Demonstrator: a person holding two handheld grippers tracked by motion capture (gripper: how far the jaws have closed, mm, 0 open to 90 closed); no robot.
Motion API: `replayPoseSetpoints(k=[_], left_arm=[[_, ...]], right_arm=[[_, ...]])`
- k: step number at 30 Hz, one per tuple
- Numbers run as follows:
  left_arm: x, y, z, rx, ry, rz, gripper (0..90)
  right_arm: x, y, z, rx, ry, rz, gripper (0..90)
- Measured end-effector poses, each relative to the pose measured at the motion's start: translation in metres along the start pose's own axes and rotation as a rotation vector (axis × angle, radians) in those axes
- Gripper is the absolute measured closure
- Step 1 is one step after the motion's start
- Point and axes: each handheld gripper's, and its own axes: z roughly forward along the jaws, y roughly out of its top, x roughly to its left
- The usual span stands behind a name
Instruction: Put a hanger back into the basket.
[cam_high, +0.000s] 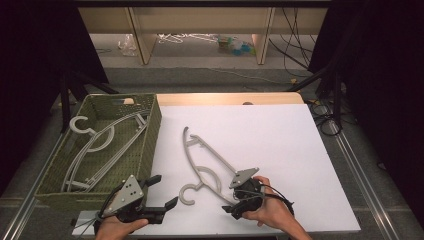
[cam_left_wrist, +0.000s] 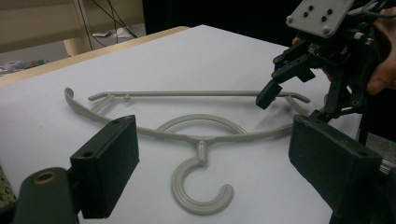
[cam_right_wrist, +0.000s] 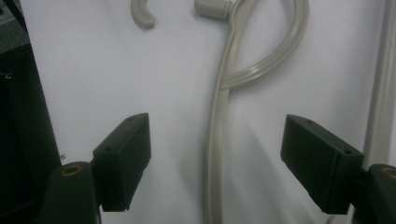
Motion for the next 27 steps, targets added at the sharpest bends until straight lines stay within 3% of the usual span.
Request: replayPoseSetpoints(k=[4, 5, 11, 20, 24, 27], left_arm=[[0.0, 0.0, 0.0, 0.006, -0.003, -0.006, 16.0], [0.001, 0.0, 0.0, -0.002, -0.012, 0.011, 16.0], [-0.001, 0.0, 0.0, 0.006, -0.01, -0.002, 16.0], [-0.001, 0.0, 0.0, 0.011, -0.017, 0.005, 16.1], [-0.001, 0.0, 0.0, 0.013, -0.015, 0.007, 16.2], [-0.001, 0.0, 0.001, 0.014, -0.015, 0.01, 16.3]], right_arm=[[-0.001, 0.007, 0.009, 0.042, 0.015, -0.012, 33.8], [0.0, 0.008, 0.01, 0.055, 0.016, -0.003, 35.7], [-0.001, 0.015, 0.02, 0.12, 0.026, 0.017, 49.4], [-0.002, 0.028, 0.024, 0.204, -0.005, 0.029, 61.5], [0.002, 0.034, 0.026, 0.243, -0.019, -0.024, 68.0], [0.004, 0.036, 0.027, 0.262, -0.025, -0.014, 69.8]])
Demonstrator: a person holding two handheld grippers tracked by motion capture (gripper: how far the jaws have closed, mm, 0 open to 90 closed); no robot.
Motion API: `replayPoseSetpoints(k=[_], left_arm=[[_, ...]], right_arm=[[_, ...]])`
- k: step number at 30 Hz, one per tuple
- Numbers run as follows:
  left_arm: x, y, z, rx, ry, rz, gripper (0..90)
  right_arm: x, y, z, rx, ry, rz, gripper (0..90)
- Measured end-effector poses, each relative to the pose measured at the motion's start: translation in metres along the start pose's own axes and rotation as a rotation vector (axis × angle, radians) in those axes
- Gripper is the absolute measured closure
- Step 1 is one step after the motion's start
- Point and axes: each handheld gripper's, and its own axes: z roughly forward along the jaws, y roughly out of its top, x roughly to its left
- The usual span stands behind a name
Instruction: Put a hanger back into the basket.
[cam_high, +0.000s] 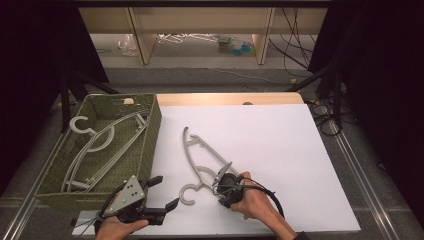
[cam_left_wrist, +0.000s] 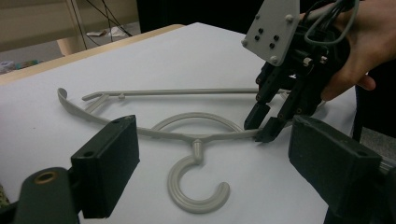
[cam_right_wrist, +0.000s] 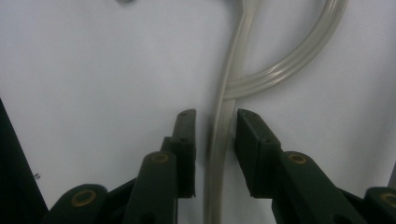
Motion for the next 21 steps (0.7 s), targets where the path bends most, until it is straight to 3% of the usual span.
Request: replayPoseSetpoints(k=[3, 6, 14, 17, 21], left_arm=[[0.0, 0.0, 0.0, 0.001, 0.001, 0.0, 16.3], [-0.001, 0.0, 0.0, 0.0, -0.001, 0.004, 16.3], [-0.001, 0.0, 0.003, 0.008, 0.0, 0.004, 16.4], [0.0, 0.0, 0.006, 0.022, 0.008, 0.035, 16.7], [-0.002, 0.001, 0.012, 0.04, 0.022, 0.064, 20.0]], right_arm=[[-0.002, 0.004, 0.001, 0.03, 0.011, 0.044, 70.3], [-0.002, 0.007, 0.001, 0.05, 0.006, 0.046, 71.0], [-0.007, 0.004, 0.0, 0.024, 0.015, 0.051, 80.7], [-0.007, 0.003, -0.001, 0.022, 0.012, 0.038, 81.9], [-0.01, -0.005, -0.009, 0.032, 0.053, -0.006, 82.0]])
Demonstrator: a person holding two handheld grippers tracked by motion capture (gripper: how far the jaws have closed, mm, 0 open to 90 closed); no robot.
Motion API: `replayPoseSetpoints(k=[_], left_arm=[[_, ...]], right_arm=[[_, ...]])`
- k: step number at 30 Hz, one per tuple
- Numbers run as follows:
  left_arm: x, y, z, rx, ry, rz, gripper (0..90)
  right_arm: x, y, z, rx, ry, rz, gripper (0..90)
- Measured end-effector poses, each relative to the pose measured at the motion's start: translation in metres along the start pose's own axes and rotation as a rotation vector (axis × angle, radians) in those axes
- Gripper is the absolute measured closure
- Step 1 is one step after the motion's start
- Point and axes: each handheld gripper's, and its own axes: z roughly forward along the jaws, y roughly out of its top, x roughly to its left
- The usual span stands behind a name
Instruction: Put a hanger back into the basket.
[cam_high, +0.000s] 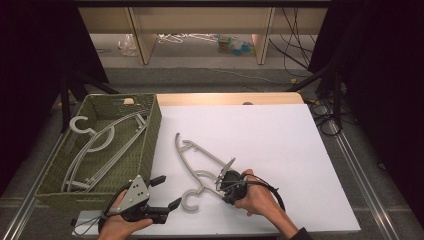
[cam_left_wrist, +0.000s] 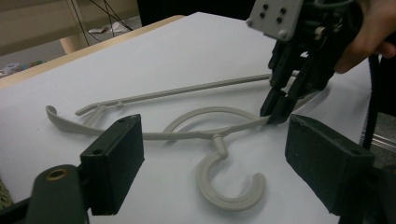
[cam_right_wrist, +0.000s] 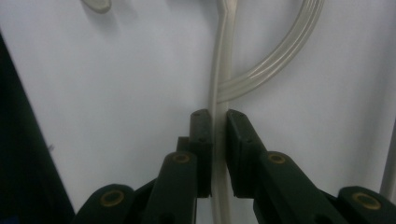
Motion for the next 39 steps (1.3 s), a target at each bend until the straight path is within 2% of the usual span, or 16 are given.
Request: replayPoseSetpoints(k=[2, 5, 10, 12, 14, 15, 16, 17, 19, 23, 26, 30, 31, 35, 36, 39], left_arm=[[-0.001, 0.001, 0.005, 0.02, 0.001, 0.019, 21.2], [-0.001, 0.003, 0.014, 0.06, 0.001, 0.046, 23.6], [0.002, 0.006, 0.031, 0.124, 0.014, 0.085, 27.8], [0.002, 0.005, 0.043, 0.198, 0.018, 0.135, 29.6], [0.001, 0.005, 0.051, 0.225, -0.014, 0.165, 31.6], [0.001, 0.005, 0.055, 0.264, -0.029, 0.194, 32.3], [0.0, 0.004, 0.057, 0.275, -0.033, 0.199, 32.6], [0.0, 0.003, 0.06, 0.289, -0.037, 0.227, 33.3], [-0.001, 0.002, 0.064, 0.303, -0.067, 0.219, 34.6], [-0.005, 0.0, 0.065, 0.319, -0.095, 0.286, 36.2], [-0.006, -0.003, 0.068, 0.336, -0.095, 0.328, 37.3], [-0.006, -0.004, 0.072, 0.35, -0.094, 0.354, 35.9], [-0.006, -0.004, 0.073, 0.346, -0.11, 0.354, 37.4], [-0.009, -0.004, 0.079, 0.35, -0.135, 0.435, 40.6], [-0.01, -0.004, 0.081, 0.342, -0.162, 0.443, 41.4], [-0.014, -0.003, 0.084, 0.342, -0.191, 0.488, 49.1]], right_arm=[[-0.001, -0.004, -0.005, -0.002, 0.016, -0.015, 82.1], [-0.003, -0.014, -0.016, -0.015, 0.068, -0.047, 82.1], [-0.001, -0.021, -0.028, -0.019, 0.109, -0.082, 82.0], [-0.002, -0.022, -0.031, -0.021, 0.114, -0.115, 82.0], [0.001, -0.021, -0.034, -0.014, 0.127, -0.125, 82.1], [0.001, -0.021, -0.035, -0.01, 0.121, -0.137, 82.0], [0.002, -0.022, -0.037, -0.009, 0.127, -0.147, 82.0], [0.003, -0.022, -0.038, -0.012, 0.134, -0.155, 82.1], [0.004, -0.023, -0.04, -0.015, 0.15, -0.167, 82.0], [0.006, -0.023, -0.042, -0.01, 0.157, -0.182, 82.1], [0.006, -0.023, -0.044, -0.01, 0.167, -0.183, 82.0], [0.007, -0.024, -0.046, -0.007, 0.181, -0.19, 82.0], [0.007, -0.023, -0.046, -0.014, 0.182, -0.197, 82.0], [0.009, -0.023, -0.046, -0.012, 0.204, -0.206, 82.0], [0.009, -0.023, -0.046, -0.014, 0.204, -0.209, 82.0], [0.009, -0.023, -0.046, -0.015, 0.206, -0.217, 82.0]])
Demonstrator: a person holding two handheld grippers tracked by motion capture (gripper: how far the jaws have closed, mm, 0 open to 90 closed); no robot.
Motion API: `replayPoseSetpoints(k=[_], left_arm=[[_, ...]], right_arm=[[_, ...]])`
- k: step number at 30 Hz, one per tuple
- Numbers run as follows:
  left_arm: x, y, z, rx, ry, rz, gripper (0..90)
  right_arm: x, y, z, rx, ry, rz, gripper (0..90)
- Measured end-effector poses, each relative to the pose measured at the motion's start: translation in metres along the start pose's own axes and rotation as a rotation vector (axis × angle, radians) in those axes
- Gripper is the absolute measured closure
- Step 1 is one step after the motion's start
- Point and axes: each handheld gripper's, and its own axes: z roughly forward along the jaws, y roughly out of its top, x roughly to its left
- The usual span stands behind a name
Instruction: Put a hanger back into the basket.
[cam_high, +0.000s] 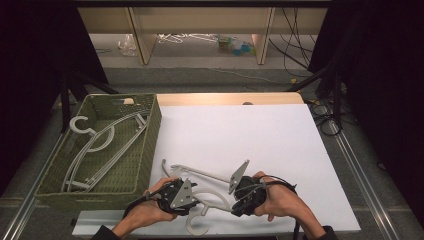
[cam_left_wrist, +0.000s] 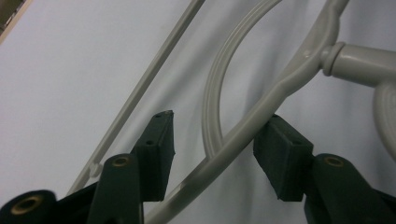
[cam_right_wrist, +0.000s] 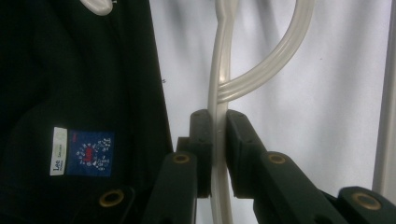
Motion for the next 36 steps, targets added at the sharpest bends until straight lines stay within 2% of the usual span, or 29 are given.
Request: replayPoseSetpoints(k=[3, 5, 6, 7, 8, 9, 11, 12, 13, 16, 18, 21, 24, 27, 29, 30, 32, 33, 35, 36], left_arm=[[-0.003, 0.002, -0.001, 0.007, -0.015, 0.024, 60.6], [-0.003, 0.004, -0.001, 0.004, -0.016, 0.077, 62.5], [-0.004, 0.005, -0.003, 0.005, -0.011, 0.08, 63.2], [-0.003, 0.006, -0.004, 0.008, -0.003, 0.101, 64.1], [-0.004, 0.007, -0.005, 0.008, -0.007, 0.098, 64.6], [-0.003, 0.008, -0.007, 0.008, 0.002, 0.119, 65.2], [-0.004, 0.012, -0.01, 0.018, -0.006, 0.138, 66.8], [-0.004, 0.014, -0.012, 0.014, 0.005, 0.156, 67.6], [-0.004, 0.015, -0.012, 0.018, 0.003, 0.16, 68.4], [-0.004, 0.022, -0.016, 0.021, -0.003, 0.199, 71.3], [-0.005, 0.027, -0.018, 0.029, -0.006, 0.224, 73.1], [-0.007, 0.034, -0.021, 0.02, -0.015, 0.23, 76.3], [-0.007, 0.038, -0.024, 0.02, -0.035, 0.205, 78.2], [-0.006, 0.04, -0.025, 0.006, -0.044, 0.158, 78.7], [-0.003, 0.041, -0.027, 0.005, -0.052, 0.104, 78.9], [-0.001, 0.041, -0.027, 0.005, -0.059, 0.059, 78.8], [0.002, 0.042, -0.029, 0.008, -0.062, 0.021, 78.8], [0.004, 0.043, -0.031, 0.001, -0.065, -0.013, 79.0], [0.008, 0.042, -0.033, -0.015, -0.082, -0.082, 79.0], [0.009, 0.041, -0.035, -0.015, -0.083, -0.104, 79.0]], right_arm=[[-0.001, -0.001, -0.001, 0.002, 0.001, 0.001, 82.0], [-0.001, -0.001, -0.002, 0.003, 0.004, 0.001, 82.0], [-0.002, -0.002, -0.002, -0.003, 0.008, -0.006, 81.9], [-0.002, -0.003, -0.003, 0.001, 0.009, -0.002, 81.9], [-0.003, -0.003, -0.003, -0.008, 0.009, 0.0, 81.9], [-0.004, -0.004, -0.004, -0.015, 0.01, -0.004, 81.8], [-0.005, -0.005, -0.007, -0.031, 0.005, -0.008, 81.6], [-0.005, -0.006, -0.009, -0.034, 0.005, -0.003, 81.4], [-0.004, -0.006, -0.01, -0.047, 0.014, 0.028, 81.2], [-0.008, -0.008, -0.015, -0.061, -0.002, 0.001, 80.1], [-0.01, -0.01, -0.018, -0.07, -0.013, 0.002, 79.2], [-0.013, -0.013, -0.024, -0.084, -0.04, 0.016, 75.5], [-0.017, -0.016, -0.028, -0.11, -0.072, 0.028, 71.5], [-0.019, -0.017, -0.029, -0.122, -0.085, 0.04, 68.7], [-0.021, -0.017, -0.032, -0.149, -0.111, 0.056, 65.5], [-0.021, -0.017, -0.033, -0.158, -0.118, 0.062, 63.6], [-0.022, -0.017, -0.037, -0.185, -0.153, 0.089, 56.6], [-0.021, -0.016, -0.039, -0.195, -0.163, 0.106, 54.5], [-0.021, -0.015, -0.044, -0.215, -0.209, 0.14, 49.3], [-0.021, -0.015, -0.046, -0.23, -0.228, 0.14, 47.0]])
